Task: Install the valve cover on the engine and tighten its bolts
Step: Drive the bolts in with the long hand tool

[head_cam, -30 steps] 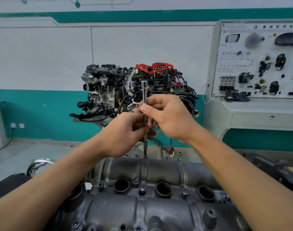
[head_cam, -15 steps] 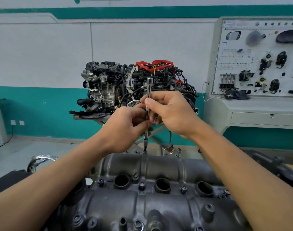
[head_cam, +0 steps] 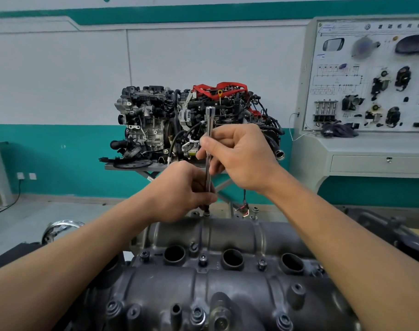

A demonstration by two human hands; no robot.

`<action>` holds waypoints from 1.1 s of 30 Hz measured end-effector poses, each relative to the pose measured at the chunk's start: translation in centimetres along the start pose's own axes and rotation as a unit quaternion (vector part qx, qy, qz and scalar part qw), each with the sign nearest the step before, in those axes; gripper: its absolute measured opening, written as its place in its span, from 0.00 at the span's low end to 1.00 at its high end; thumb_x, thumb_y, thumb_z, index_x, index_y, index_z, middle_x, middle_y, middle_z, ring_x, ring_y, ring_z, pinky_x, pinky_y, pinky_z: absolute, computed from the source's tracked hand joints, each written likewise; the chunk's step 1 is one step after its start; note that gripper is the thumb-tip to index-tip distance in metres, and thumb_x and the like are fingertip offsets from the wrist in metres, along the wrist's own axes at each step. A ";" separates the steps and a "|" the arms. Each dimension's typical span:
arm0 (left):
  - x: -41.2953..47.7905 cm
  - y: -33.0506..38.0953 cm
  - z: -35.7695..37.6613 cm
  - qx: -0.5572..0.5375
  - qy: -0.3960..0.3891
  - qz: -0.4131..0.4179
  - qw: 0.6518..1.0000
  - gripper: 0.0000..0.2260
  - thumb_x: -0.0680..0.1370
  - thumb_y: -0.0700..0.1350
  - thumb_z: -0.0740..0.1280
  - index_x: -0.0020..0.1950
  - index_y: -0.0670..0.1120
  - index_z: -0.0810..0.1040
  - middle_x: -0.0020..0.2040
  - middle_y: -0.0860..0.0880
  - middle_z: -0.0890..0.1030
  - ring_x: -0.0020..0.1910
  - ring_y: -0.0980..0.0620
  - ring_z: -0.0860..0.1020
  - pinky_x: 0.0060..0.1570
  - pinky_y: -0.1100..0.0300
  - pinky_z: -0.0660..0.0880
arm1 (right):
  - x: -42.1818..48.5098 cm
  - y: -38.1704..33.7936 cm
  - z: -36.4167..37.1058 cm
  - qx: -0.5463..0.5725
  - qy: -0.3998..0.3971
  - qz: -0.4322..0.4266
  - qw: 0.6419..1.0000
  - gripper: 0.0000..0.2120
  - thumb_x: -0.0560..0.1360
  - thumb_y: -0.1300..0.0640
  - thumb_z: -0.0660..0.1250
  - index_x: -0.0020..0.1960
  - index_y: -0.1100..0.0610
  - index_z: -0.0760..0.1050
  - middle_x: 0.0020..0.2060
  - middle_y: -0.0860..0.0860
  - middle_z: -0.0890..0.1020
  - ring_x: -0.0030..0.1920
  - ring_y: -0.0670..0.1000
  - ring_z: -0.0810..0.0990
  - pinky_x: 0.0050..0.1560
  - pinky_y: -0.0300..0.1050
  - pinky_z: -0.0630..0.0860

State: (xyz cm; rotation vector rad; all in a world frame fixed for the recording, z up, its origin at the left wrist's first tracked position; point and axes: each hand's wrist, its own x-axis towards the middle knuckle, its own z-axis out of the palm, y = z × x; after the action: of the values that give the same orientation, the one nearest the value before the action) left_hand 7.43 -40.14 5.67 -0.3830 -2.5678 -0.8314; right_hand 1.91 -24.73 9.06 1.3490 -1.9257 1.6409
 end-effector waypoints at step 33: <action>3.9 5.2 4.7 -0.073 -0.022 0.013 0.997 0.06 0.77 0.41 0.75 0.44 0.39 0.83 0.36 0.43 0.86 0.35 0.42 0.85 0.40 0.44 0.83 | -1.7 -2.0 -9.0 -0.080 -0.010 0.114 0.990 0.11 0.83 0.60 0.61 0.50 0.66 0.78 0.42 0.56 0.86 0.32 0.51 0.80 0.34 0.44 0.77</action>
State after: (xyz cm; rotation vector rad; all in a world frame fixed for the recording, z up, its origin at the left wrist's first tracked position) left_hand 4.52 -32.70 6.54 -0.4827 -2.5438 -1.0151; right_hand 1.22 -15.86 11.95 1.1251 -2.2405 1.5335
